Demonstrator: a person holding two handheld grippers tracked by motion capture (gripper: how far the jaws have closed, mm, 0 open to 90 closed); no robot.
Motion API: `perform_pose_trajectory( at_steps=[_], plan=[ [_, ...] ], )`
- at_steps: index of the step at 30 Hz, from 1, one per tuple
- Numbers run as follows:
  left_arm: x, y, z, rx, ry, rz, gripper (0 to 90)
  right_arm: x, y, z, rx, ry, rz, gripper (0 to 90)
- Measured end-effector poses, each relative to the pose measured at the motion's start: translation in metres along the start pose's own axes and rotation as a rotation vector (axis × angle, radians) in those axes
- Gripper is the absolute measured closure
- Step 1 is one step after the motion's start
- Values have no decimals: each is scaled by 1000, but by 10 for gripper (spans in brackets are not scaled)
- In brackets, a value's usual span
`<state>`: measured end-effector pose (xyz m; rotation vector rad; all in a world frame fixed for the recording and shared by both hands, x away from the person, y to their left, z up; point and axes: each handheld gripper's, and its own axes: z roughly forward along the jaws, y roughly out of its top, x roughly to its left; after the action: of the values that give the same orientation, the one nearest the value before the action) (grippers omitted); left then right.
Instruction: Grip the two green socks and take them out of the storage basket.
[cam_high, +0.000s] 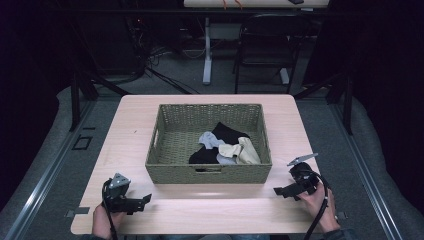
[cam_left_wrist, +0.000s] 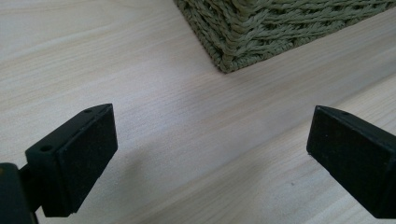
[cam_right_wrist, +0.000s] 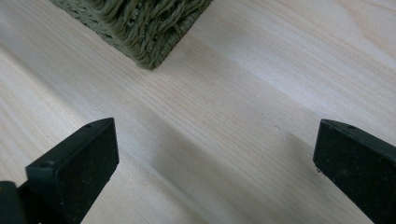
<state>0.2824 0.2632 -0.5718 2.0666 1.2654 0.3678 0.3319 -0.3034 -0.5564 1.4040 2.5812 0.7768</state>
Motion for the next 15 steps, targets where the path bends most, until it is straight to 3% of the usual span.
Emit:
perform_pose_trajectory(
  at_steps=[15],
  plan=[
    [0,-3,0,31,48,2,37,1,3,2,26,-28,-28,0]
  ],
)
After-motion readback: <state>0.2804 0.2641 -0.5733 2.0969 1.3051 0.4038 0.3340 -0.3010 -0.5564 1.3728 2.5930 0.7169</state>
